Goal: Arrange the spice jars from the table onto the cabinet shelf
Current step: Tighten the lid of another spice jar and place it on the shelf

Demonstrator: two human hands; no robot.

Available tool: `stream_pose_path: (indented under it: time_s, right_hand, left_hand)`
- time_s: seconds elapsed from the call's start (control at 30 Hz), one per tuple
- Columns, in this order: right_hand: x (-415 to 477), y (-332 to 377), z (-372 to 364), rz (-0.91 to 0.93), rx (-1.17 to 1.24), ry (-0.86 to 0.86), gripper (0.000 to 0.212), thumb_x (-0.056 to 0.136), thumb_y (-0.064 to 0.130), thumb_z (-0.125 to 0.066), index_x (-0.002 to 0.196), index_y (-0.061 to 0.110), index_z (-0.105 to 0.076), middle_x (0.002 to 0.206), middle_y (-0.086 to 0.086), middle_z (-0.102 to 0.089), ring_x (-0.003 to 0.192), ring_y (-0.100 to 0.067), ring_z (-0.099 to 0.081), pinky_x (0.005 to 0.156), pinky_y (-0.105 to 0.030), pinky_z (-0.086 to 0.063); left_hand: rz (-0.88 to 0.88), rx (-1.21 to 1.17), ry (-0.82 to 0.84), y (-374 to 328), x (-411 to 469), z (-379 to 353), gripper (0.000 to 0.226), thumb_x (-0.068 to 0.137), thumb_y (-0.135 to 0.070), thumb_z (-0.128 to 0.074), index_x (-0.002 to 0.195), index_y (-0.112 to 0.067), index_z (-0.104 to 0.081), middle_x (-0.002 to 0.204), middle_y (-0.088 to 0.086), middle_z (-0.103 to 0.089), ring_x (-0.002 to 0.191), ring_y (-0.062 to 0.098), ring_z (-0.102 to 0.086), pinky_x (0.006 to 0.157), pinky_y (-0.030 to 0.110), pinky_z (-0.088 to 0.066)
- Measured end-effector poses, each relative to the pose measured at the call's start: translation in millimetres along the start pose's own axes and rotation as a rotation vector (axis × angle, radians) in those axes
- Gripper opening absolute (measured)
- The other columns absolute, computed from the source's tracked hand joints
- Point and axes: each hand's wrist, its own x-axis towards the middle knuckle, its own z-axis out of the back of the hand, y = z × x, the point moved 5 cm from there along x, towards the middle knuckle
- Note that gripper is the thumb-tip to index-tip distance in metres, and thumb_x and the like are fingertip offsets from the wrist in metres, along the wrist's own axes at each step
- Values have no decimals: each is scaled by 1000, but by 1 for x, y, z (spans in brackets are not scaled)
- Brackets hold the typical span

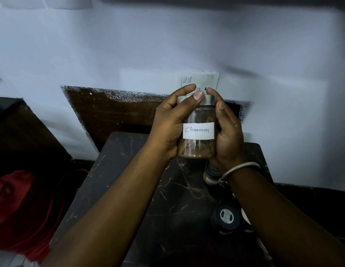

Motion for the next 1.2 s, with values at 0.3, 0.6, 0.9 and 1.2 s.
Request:
stream_pose_path:
  time_s: [0.3,0.6,0.9,1.2]
  right_hand:
    - [23,27,-25,33,-11,76,34,102,27,-51,130,17,-66,133,-18,-66,121,-32,-64,98,-41,-55]
    - [102,136,-107,367,-564,223,51,77,46,-77,123,25,-68,117,4,-73,110,-13,-69,86,-25,-57]
    - [236,204,-209,448,-814,333,48,88,28,-78,133,19,-64,121,-2,-68,115,-25,-67,95,-47,-59]
    - [361,141,-232,350,-1048,248,33,85,19,-80,116,9,-73,116,-9,-74,109,-26,-69,100,-47,-54]
  left_hand:
    - [-88,119,39,-39,14,-9,50,81,-23,-77,130,-17,-65,116,16,-73,95,27,-74,77,34,-59]
    - [-380,249,86,-163,65,-50,60,65,-34,-88,120,-21,-72,116,16,-73,100,29,-73,82,40,-59]
    - [-568,481,71,-305,164,-78,64,73,-40,-82,130,-16,-64,115,0,-72,100,12,-70,83,33,-58]
    - [-585,1041,-199,-328,266,-4,40,92,-38,-68,118,-9,-70,108,10,-72,100,23,-67,87,39,-53]
